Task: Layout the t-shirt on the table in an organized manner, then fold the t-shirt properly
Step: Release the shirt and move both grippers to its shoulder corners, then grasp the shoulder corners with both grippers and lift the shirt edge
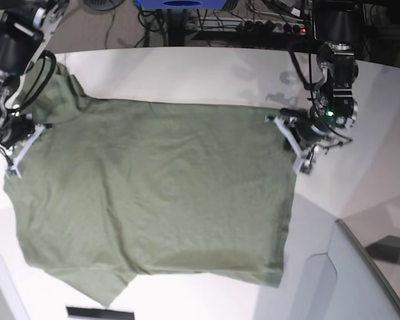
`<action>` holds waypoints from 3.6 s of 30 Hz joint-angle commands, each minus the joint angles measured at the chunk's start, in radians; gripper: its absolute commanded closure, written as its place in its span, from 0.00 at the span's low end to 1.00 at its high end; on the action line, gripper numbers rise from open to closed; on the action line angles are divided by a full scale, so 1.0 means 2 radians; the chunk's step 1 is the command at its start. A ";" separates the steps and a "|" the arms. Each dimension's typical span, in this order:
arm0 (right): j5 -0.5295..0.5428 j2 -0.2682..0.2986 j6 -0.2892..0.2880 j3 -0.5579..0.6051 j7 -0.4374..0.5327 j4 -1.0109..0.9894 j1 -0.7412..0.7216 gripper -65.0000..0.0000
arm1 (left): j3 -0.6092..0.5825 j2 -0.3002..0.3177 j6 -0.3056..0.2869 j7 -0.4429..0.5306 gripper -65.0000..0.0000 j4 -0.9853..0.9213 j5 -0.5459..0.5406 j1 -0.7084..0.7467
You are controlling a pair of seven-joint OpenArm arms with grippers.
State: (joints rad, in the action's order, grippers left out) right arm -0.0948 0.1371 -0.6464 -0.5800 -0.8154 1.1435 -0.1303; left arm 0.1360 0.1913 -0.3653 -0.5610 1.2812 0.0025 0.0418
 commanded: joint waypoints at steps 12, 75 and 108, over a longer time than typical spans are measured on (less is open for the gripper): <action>0.002 0.055 0.044 0.003 0.104 -0.125 -0.033 1.00 | 0.007 0.010 0.000 0.013 1.00 -0.003 0.016 0.026; 0.283 -0.007 -0.016 -0.112 -0.005 0.050 0.174 1.00 | 0.176 0.007 -0.005 -0.085 0.38 0.086 -0.248 0.122; 0.283 0.008 -0.016 -0.082 -0.053 0.096 0.177 1.00 | 0.156 -0.037 -0.056 -0.086 1.00 0.075 -0.243 0.100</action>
State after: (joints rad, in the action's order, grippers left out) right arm 0.4576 0.1333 -0.6739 -0.7364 -0.9272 1.3144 0.2230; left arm 0.4461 0.1081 -0.4709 -0.7498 1.4090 -0.4702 0.2478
